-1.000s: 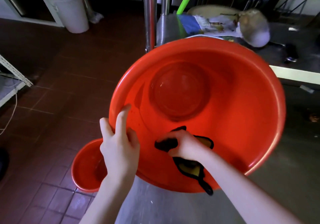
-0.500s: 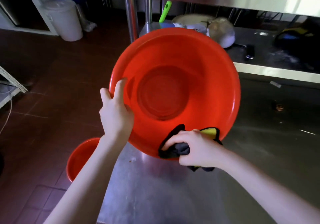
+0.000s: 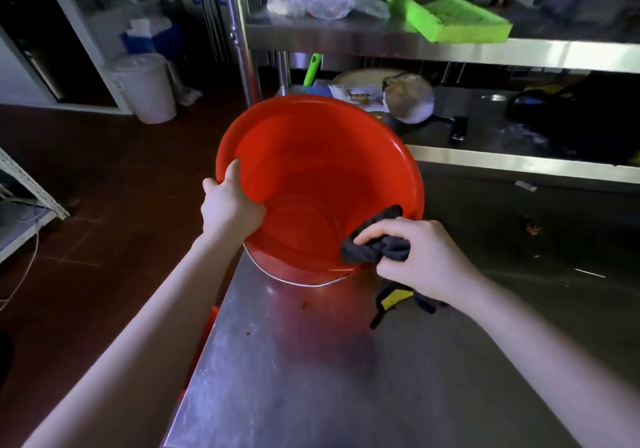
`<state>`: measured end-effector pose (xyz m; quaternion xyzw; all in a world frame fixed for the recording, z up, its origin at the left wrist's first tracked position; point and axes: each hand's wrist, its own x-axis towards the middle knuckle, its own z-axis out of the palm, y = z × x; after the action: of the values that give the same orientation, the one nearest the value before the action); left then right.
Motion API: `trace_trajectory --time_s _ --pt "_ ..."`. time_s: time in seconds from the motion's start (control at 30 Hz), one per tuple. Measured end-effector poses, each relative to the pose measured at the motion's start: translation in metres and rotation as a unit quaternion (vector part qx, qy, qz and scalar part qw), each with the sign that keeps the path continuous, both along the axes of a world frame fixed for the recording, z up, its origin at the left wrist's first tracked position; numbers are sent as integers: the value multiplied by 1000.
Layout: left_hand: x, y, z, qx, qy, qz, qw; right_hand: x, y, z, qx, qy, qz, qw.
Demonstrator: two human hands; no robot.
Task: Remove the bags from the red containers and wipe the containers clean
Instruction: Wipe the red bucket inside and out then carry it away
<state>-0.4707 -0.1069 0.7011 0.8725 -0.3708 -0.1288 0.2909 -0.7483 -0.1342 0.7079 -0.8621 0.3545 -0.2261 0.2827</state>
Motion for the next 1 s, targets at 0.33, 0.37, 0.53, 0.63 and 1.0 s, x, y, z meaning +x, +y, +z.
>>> trace_trajectory --time_s 0.33,0.37,0.53,0.63,1.0 --pt "15 16 5 44 133 46 989 29 -23 -26 -146 -58 -5 987" --pt "16 22 2 73 112 37 990 33 -25 -27 -151 -66 -10 986" --pt "-5 54 -16 123 -142 21 982 44 -29 -32 -147 -86 -12 985" --pt "-36 52 -14 -29 -279 -115 953 42 -30 -32 -124 -118 -29 985" --pt "-80 1 -26 5 -275 -267 924 -10 -53 -31 4 -194 -161 968"
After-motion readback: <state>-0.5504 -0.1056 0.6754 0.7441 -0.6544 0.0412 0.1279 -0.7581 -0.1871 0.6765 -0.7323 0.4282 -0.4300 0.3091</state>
